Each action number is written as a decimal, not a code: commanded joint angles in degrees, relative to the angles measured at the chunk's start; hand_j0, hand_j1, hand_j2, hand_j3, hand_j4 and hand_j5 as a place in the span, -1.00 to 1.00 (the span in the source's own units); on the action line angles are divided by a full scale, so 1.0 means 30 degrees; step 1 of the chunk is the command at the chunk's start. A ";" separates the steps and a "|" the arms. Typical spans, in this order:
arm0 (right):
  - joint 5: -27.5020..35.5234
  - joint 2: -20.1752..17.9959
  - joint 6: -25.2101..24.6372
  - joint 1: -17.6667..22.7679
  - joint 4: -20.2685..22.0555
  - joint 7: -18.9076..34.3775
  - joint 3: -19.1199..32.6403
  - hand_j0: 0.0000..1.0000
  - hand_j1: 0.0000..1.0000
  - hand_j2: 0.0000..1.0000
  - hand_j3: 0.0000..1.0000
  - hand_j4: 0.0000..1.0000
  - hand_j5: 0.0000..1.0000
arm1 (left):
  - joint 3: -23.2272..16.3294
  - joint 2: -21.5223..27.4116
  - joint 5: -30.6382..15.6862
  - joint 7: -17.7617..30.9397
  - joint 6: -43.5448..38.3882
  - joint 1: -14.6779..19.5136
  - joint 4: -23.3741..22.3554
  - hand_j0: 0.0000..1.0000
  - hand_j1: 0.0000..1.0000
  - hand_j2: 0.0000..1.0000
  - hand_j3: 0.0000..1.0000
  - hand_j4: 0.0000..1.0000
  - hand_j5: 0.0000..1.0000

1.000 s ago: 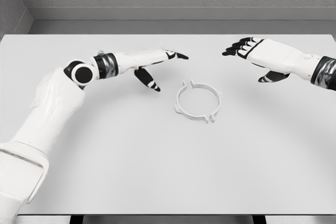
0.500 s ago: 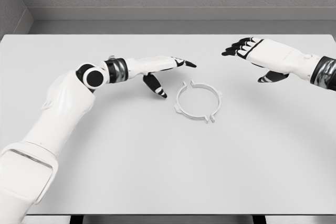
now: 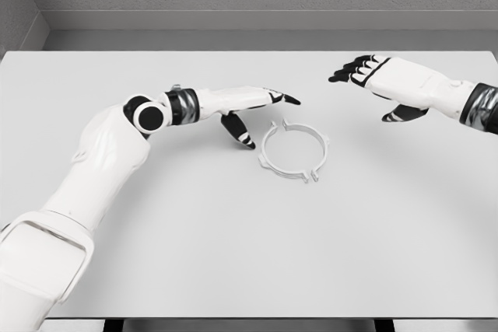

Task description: Assemble PVC drainage pipe clamps

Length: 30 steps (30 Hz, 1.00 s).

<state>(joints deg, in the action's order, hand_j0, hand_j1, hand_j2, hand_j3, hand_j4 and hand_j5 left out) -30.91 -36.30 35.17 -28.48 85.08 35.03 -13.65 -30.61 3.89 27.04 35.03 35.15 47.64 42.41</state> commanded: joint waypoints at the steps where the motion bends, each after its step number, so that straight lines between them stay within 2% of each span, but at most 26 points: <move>1: 0.0109 0.0002 -0.0056 -0.0029 0.0000 -0.0010 0.0008 1.00 1.00 1.00 1.00 1.00 1.00 | -0.0051 -0.0184 -0.0135 -0.0009 -0.0051 0.0000 0.0013 1.00 1.00 1.00 1.00 1.00 1.00; 24: 0.0109 -0.0027 -0.0056 -0.0029 0.0001 -0.0010 0.0008 1.00 1.00 1.00 1.00 1.00 1.00 | -0.0051 -0.0770 0.0245 -0.0009 -0.0051 -0.0029 -0.0163 1.00 1.00 1.00 1.00 1.00 1.00; 27: 0.0109 0.0002 -0.0056 -0.0029 0.0000 -0.0010 0.0008 1.00 1.00 1.00 1.00 1.00 1.00 | 0.0036 -0.0536 0.0216 -0.0009 -0.0051 0.0029 -0.0163 1.00 1.00 1.00 1.00 1.00 1.00; 30: 0.0109 -0.0028 -0.0056 0.0000 0.0000 -0.0010 0.0008 1.00 1.00 1.00 1.00 1.00 1.00 | 0.0417 0.0460 0.0040 -0.0009 -0.0051 0.0322 -0.0017 1.00 1.00 1.00 1.00 1.00 1.00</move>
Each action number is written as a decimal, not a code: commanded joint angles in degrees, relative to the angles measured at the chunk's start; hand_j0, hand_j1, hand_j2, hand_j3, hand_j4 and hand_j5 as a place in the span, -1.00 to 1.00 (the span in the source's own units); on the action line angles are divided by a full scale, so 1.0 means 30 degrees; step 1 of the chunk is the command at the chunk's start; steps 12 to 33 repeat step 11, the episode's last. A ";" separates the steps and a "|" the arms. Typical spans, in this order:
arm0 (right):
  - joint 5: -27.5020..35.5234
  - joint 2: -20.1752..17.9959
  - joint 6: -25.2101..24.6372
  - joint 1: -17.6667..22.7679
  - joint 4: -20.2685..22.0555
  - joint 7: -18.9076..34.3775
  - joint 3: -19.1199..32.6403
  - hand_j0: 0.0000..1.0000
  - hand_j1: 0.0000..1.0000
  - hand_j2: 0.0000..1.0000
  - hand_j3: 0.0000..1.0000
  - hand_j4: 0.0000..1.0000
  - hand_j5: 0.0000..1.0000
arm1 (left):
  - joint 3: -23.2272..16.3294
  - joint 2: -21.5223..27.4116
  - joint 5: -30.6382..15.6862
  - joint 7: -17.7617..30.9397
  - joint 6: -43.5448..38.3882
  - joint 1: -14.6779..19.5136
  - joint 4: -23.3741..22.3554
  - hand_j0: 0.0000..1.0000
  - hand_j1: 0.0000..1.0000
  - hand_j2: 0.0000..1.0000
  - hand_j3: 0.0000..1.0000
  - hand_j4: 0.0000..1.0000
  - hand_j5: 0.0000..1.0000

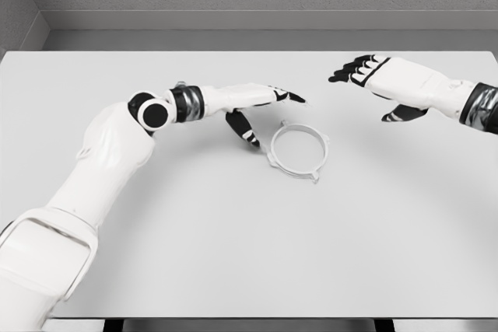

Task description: Assemble PVC drainage pipe clamps

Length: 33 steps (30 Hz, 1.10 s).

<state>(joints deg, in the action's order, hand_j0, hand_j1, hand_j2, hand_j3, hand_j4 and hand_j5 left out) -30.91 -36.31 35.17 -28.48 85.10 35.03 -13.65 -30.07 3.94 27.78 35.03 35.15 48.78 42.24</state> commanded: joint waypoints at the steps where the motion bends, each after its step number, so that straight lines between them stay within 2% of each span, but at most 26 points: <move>1: 0.0109 -0.0026 -0.0056 0.0000 -0.0007 -0.0010 0.0008 1.00 1.00 1.00 1.00 1.00 1.00 | 0.0298 0.1000 -0.0266 -0.0009 -0.0049 0.0000 0.0304 1.00 1.00 1.00 1.00 1.00 1.00; 4: 0.0138 -0.0085 -0.0056 -0.0059 -0.0241 -0.0010 0.0184 1.00 1.00 1.00 1.00 1.00 1.00 | 0.0269 0.2904 -0.1523 -0.0009 -0.0049 0.0381 0.1271 1.00 1.00 1.00 1.00 1.00 1.00; 5: 0.0314 -0.0143 -0.0056 -0.0029 -0.0416 -0.0010 0.0184 1.00 1.00 1.00 1.00 1.00 1.00 | 0.0240 0.2993 -0.2696 -0.0009 -0.0049 0.0323 0.1183 1.00 1.00 1.00 1.00 1.00 1.00; 6: 0.0577 -0.0173 -0.0056 -0.0059 -0.0651 -0.0010 0.0242 1.00 1.00 1.00 1.00 1.00 1.00 | 0.0181 0.2964 -0.2961 -0.0009 -0.0049 0.0206 0.1212 1.00 1.00 1.00 1.00 1.00 1.00; 9: 0.0724 -0.0202 -0.0056 0.0029 -0.1061 -0.0010 0.1238 1.00 1.00 1.00 1.00 1.00 1.00 | 0.0181 0.2993 -0.2990 -0.0009 -0.0049 0.0205 0.1183 1.00 1.00 1.00 1.00 1.00 1.00; 33: 0.0753 -0.0173 -0.0056 0.0059 -0.1061 -0.0010 0.1268 1.00 1.00 1.00 1.00 1.00 1.00 | 0.0181 0.2993 -0.2990 -0.0009 -0.0049 0.0176 0.1125 1.00 1.00 1.00 1.00 1.00 1.00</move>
